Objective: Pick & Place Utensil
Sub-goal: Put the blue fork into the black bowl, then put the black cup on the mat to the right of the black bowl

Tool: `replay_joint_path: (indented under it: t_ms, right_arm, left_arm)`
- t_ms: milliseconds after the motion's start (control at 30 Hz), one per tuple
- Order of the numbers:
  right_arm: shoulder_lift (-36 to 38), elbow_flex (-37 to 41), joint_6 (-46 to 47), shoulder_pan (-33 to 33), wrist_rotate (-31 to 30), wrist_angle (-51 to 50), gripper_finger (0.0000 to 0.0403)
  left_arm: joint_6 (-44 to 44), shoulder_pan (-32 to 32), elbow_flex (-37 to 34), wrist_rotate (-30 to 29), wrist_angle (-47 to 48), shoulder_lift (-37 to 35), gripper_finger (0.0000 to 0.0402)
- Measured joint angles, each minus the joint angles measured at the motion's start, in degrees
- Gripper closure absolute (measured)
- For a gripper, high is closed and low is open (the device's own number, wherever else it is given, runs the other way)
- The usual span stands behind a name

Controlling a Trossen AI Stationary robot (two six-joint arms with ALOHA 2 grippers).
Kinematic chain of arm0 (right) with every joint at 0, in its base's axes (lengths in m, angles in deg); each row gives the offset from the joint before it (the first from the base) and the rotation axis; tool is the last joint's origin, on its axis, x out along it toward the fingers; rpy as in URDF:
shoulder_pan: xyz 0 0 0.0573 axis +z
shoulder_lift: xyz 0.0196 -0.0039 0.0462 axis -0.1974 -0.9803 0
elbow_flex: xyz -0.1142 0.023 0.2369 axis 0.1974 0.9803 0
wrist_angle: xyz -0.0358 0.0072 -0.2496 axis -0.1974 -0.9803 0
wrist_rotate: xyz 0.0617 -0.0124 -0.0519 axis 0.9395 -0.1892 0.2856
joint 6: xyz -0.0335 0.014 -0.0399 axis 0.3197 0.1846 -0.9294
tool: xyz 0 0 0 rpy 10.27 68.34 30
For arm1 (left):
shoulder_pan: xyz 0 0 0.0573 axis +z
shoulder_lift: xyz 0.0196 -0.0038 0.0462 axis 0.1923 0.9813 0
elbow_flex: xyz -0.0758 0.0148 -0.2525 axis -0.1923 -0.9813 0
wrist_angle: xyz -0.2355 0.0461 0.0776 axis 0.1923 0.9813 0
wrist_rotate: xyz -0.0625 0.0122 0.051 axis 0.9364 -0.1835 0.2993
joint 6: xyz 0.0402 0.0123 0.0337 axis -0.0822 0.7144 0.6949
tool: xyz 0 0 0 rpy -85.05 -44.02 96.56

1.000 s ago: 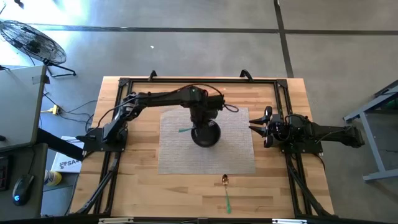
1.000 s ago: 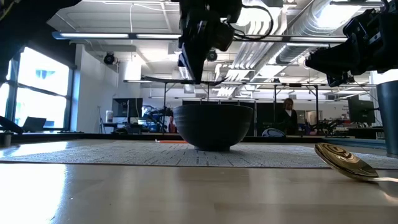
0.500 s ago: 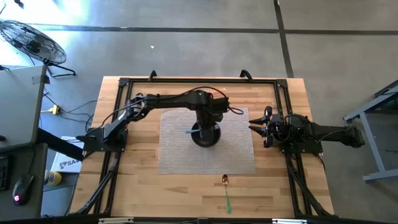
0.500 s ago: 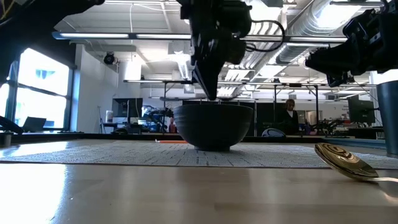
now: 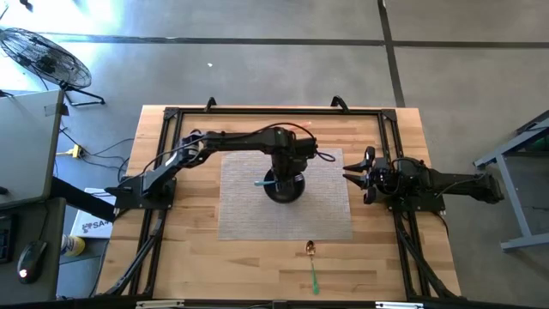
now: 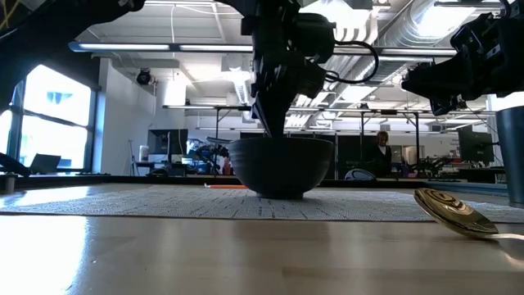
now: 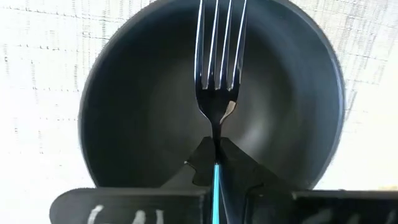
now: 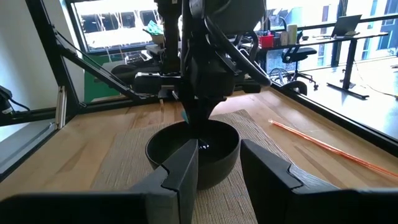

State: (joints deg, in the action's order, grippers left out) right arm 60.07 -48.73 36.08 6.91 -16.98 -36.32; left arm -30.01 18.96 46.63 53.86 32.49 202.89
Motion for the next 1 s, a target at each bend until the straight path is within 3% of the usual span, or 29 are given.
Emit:
replay_joint_path:
  t_ms: [267, 733, 1000]
  right_arm:
    - [0.00, 0.00, 0.02, 0.00, 0.00, 0.00, 0.0288]
    - [0.00, 0.00, 0.02, -0.02, 0.00, 0.00, 0.0288]
    - [0.00, 0.00, 0.00, 0.00, -0.01, 0.00, 0.0288]
  left_arm:
    - [-1.83, -0.02, 0.00, 0.59, 0.07, -0.01, 0.0372]
    - [-2.83, -0.02, 0.01, 0.63, 0.30, -0.02, 0.0367]
    - [-7.50, -1.64, 7.40, 1.03, 8.97, -0.08, 0.0367]
